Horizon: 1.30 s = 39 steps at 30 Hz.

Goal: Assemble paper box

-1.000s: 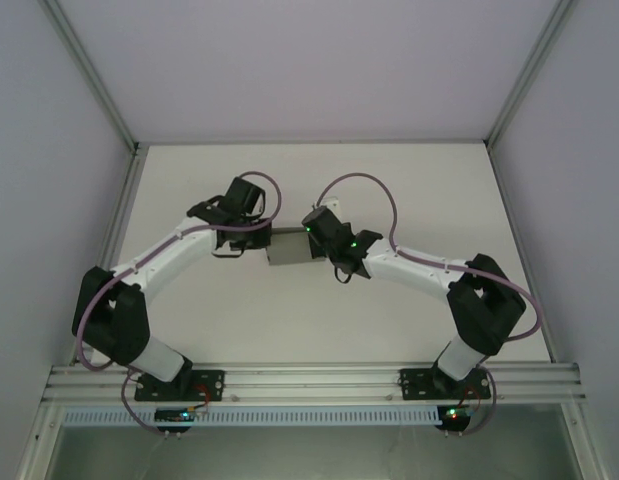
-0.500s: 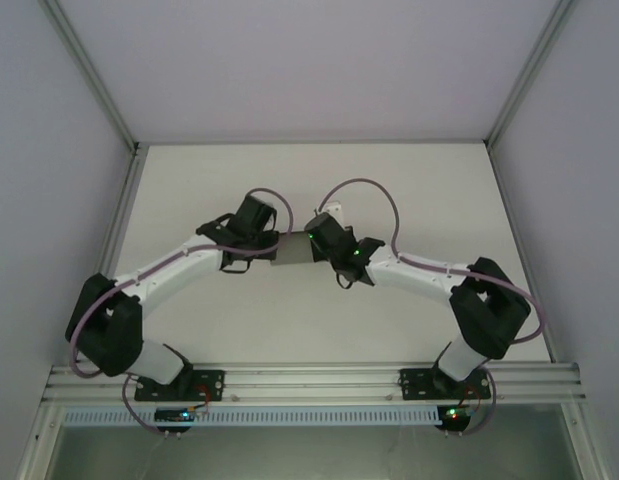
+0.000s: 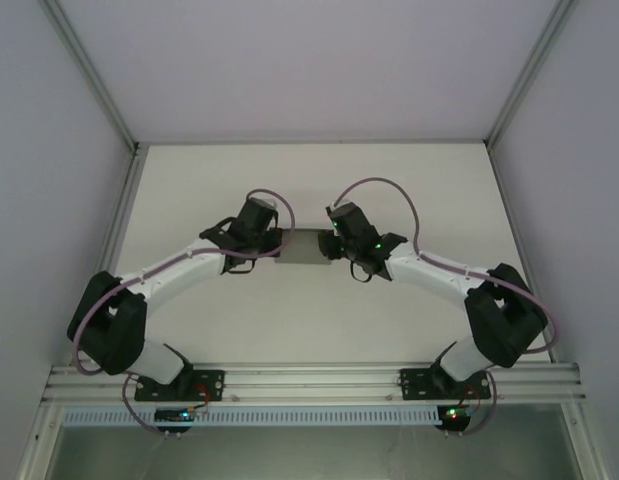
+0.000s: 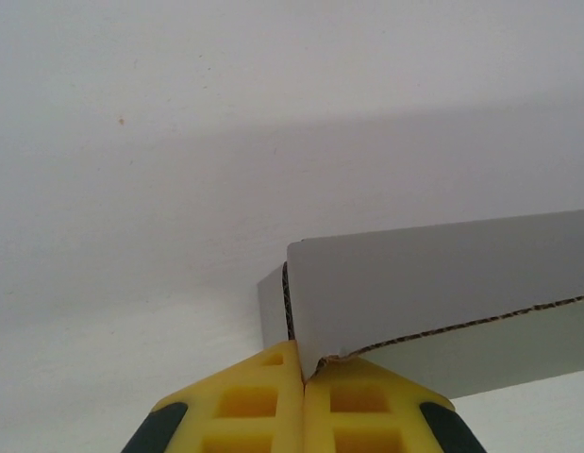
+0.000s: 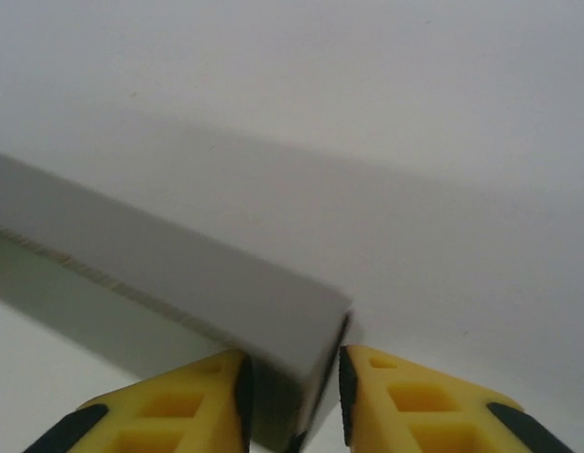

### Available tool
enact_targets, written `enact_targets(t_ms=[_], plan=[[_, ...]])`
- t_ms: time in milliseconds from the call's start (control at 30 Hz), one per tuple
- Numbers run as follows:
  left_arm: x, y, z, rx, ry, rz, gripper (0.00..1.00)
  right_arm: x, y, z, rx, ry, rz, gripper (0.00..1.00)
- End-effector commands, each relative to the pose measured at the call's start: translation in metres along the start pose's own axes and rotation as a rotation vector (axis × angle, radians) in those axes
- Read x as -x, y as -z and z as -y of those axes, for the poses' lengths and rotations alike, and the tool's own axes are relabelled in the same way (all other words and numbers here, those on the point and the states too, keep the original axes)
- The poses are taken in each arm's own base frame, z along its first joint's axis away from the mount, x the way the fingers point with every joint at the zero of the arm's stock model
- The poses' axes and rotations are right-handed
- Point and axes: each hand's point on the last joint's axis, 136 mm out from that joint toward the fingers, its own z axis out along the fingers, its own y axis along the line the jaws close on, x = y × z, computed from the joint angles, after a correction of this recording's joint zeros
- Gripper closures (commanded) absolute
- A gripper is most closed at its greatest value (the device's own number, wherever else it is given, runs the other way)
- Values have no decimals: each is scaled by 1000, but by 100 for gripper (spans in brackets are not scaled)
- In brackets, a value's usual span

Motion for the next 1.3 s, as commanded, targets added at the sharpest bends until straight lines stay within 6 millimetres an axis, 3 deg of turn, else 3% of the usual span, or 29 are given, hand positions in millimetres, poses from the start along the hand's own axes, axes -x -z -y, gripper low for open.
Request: enact_targets(t_ms=[0,167,467,700,1100,1267], plan=[[-98,-17,-21,58,-61,-356,100,0,12,-10,81,10,-16,58],[-94,-19,-18,56,-81,-365,100,17,23,-4,61,10,21,28],[-94,-23,-14,36,-97,-380,100,47,33,33,-10,-137,117,20],[-94,-24,-10,15,-103,-384,100,55,29,50,-6,-183,126,19],[-80,-21,-5,-3,-132,-370,100,3,-4,69,-56,-209,-45,20],[-65,-11,4,-54,-163,-339,79,-22,-11,76,-83,-224,-79,21]])
